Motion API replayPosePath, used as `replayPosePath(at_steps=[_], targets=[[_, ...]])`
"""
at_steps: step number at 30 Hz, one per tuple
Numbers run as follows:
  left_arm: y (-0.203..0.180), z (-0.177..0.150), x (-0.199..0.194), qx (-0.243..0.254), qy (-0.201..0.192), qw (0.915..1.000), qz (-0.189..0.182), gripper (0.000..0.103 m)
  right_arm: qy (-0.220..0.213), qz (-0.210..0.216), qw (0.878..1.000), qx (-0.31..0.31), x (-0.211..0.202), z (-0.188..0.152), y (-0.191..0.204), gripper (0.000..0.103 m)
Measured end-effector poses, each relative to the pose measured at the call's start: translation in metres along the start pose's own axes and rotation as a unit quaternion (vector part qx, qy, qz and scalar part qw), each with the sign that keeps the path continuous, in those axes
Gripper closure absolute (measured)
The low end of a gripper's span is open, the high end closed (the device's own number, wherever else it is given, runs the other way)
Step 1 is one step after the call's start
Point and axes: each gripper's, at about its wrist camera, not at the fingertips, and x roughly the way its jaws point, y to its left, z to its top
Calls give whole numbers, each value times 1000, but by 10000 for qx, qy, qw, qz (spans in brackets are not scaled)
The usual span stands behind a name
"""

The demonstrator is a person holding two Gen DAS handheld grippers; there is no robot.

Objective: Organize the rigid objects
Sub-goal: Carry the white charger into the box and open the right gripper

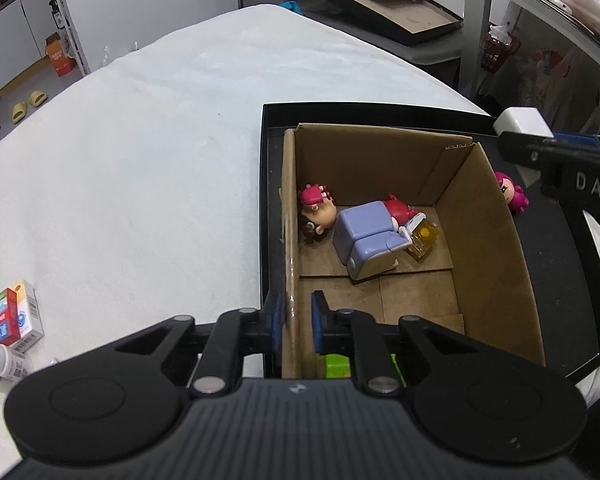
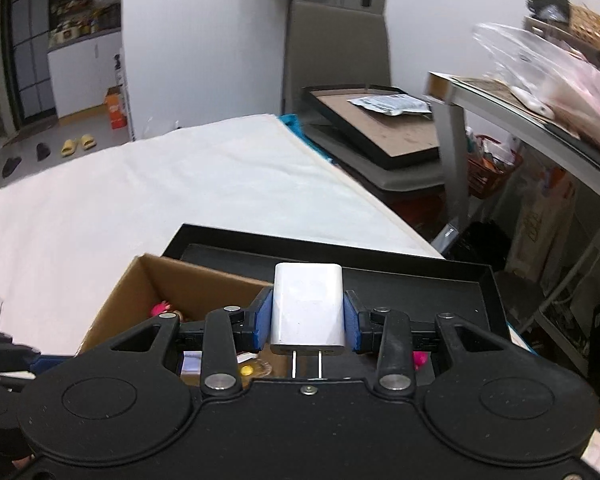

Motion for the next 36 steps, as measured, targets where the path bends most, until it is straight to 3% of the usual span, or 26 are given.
replayPosePath(at_steps=[18,29,31,32,36], targets=[[13,-1,4,-155,7,9995,-260,95,577,505,9965,-325,14,-4,47,66],[17,-1,4,-206,9,9993,-321,94,684,1473,9848,611,24,10,49,65],[17,-1,4,-207,16,9993,-309,94,668,1645,9806,830,25,11,43,58],[16,0,3,-207,0,9993,-304,94,685,1683,9788,941,26,11,39,49],[13,-1,2,-157,-16,9996,-236,94,669,1656,9771,1160,24,9,24,48]])
